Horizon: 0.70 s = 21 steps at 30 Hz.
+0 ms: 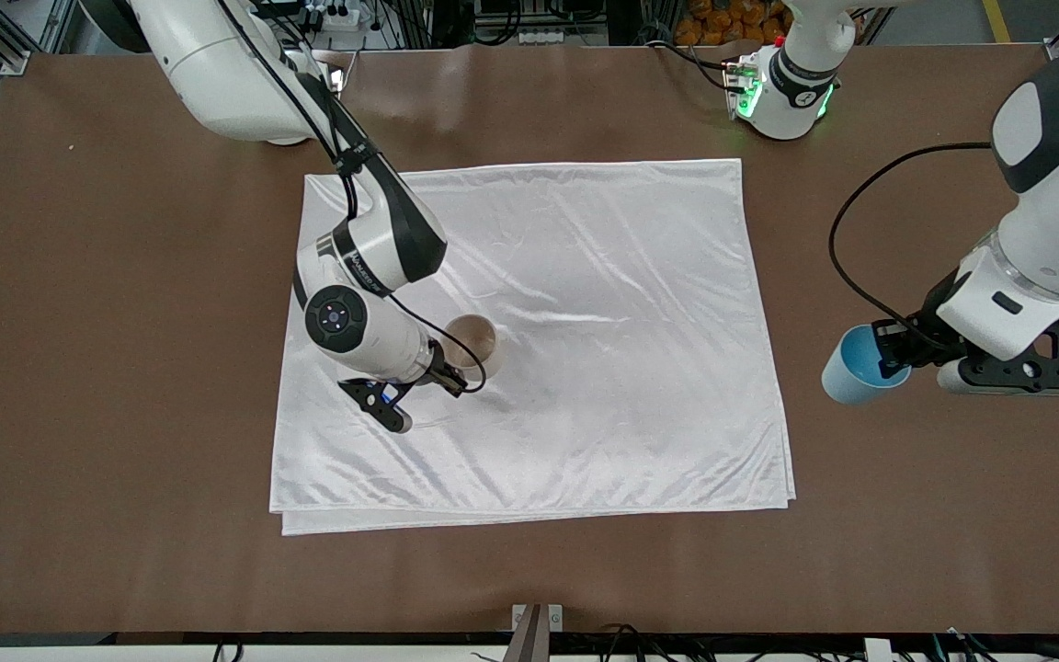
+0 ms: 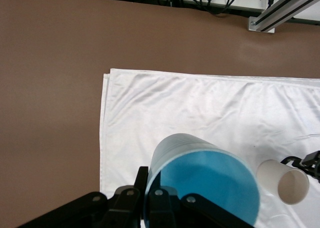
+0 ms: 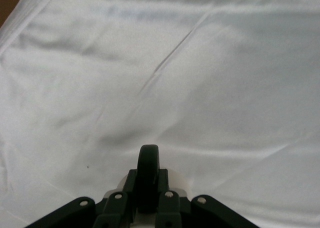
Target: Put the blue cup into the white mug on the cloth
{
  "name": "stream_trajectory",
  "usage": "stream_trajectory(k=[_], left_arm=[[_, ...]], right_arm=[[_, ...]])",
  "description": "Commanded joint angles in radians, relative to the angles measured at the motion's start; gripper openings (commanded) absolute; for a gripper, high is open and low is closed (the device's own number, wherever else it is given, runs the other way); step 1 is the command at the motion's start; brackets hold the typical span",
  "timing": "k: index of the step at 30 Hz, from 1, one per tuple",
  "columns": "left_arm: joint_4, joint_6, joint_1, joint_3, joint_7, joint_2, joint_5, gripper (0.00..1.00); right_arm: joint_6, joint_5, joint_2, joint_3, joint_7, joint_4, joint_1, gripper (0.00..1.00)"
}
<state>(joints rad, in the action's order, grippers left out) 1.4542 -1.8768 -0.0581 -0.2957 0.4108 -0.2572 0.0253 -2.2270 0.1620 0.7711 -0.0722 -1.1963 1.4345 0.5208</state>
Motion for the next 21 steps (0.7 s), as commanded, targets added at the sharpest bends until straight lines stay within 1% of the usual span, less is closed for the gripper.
stream_trajectory(k=[1,2,4,5,6,8,9,11,15,19,21], left_arm=[[0.000,0.012,-0.035,0.000,0.074,-0.007,0.002,0.00],[0.000,0.012,-0.043,0.000,0.088,-0.010,0.002,0.00],[0.000,0.012,-0.058,0.000,0.121,-0.013,0.004,0.00],[-0.002,0.010,-0.069,0.000,0.143,-0.016,0.004,0.00],[-0.003,0.010,-0.078,0.001,0.164,-0.020,0.004,0.00],[-0.017,0.008,-0.088,0.001,0.204,-0.025,0.004,0.00],[-0.024,0.008,-0.092,0.000,0.216,-0.028,0.004,0.00],[-0.031,0.005,-0.107,0.000,0.236,-0.037,0.002,0.00],[-0.054,-0.001,-0.160,0.003,0.299,-0.053,0.004,0.00],[-0.081,-0.008,-0.207,0.003,0.382,-0.083,0.004,0.00],[-0.084,-0.031,-0.232,0.004,0.427,-0.100,0.007,0.00]], right_arm=[[0.000,-0.030,0.027,0.011,-0.026,-0.026,0.015,0.05],[-0.002,-0.030,0.030,0.011,-0.026,-0.025,0.015,0.15],[-0.006,-0.030,0.034,0.011,-0.026,-0.023,0.015,0.40],[-0.006,-0.030,0.034,0.011,-0.026,-0.023,0.015,0.54],[-0.006,-0.030,0.034,0.011,-0.026,-0.022,0.013,0.69],[-0.006,-0.032,0.034,0.011,-0.025,-0.020,0.012,0.96],[-0.005,-0.033,0.033,0.011,-0.025,-0.020,0.012,1.00],[-0.003,-0.047,0.031,0.012,-0.020,-0.022,0.007,1.00],[0.006,-0.113,0.025,0.011,-0.019,-0.023,-0.001,1.00],[0.012,-0.127,0.014,0.011,0.017,-0.023,-0.044,1.00],[0.013,-0.134,0.013,0.011,0.079,-0.023,-0.071,1.00]])
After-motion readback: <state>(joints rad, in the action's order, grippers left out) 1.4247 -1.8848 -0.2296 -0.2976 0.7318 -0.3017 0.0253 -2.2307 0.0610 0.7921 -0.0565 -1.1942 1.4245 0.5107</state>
